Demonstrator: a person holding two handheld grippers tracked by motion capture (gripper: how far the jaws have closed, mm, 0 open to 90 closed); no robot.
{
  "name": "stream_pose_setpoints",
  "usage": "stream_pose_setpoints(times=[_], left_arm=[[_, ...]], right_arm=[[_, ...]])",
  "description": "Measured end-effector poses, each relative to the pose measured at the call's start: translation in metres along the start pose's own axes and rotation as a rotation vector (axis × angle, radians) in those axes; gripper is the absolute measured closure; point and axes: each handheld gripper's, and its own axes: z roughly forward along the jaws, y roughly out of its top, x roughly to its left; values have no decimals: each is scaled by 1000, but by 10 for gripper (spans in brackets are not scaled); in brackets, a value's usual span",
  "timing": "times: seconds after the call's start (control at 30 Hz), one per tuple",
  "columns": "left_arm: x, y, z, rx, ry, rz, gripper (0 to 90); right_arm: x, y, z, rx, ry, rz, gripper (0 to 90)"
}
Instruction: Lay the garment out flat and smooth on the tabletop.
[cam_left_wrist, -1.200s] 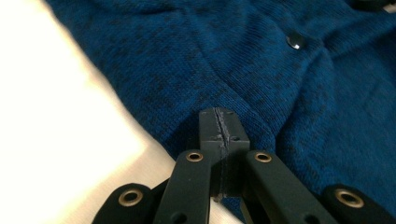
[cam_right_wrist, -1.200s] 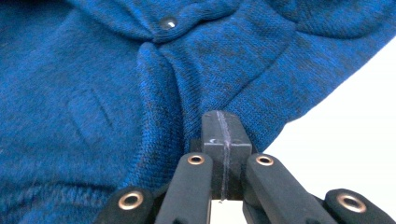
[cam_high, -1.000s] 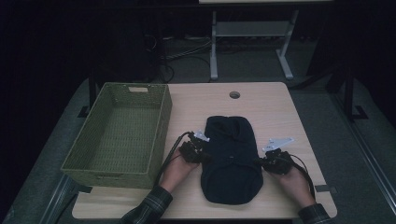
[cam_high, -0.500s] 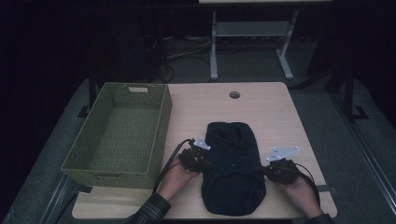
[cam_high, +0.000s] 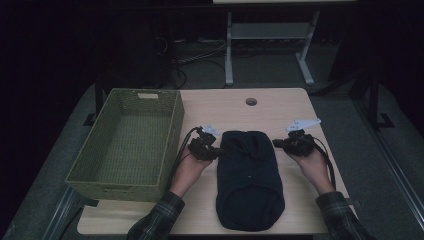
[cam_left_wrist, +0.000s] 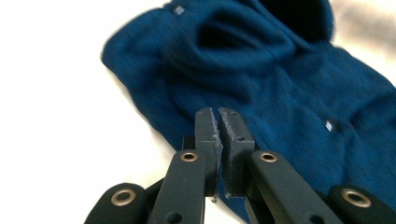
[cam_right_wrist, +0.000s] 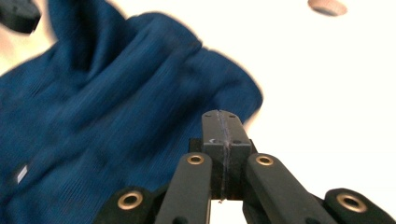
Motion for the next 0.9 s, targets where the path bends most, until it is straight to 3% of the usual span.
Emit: stream_pose_setpoints(times=[0.17, 0.37, 0.53, 0.63, 0.7, 0.73, 0.87, 0.9], left_arm=[[13, 11, 4, -22, 15, -28, 867], [24, 22, 8, -26, 41, -38, 866], [38, 35, 17, -16, 60, -46, 840], [46, 42, 25, -1, 65, -44, 781], [51, 45, 31, 5, 63, -45, 747], [53, 46, 33, 6, 64, -45, 725], [59, 47, 44, 18, 68, -49, 633], [59, 47, 44, 18, 68, -49, 608]], right_arm=[[-17, 23, 26, 11, 8, 22, 899], [-24, 20, 56, 75, 28, 16, 899], [-24, 18, 63, 90, 26, 6, 900], [-21, 20, 63, 96, 13, -25, 895], [-22, 21, 61, 84, 9, -27, 856], [-23, 24, 57, 62, -8, -19, 782], [-28, 31, 55, 50, -34, -6, 630], [-28, 31, 55, 50, -34, -6, 630]])
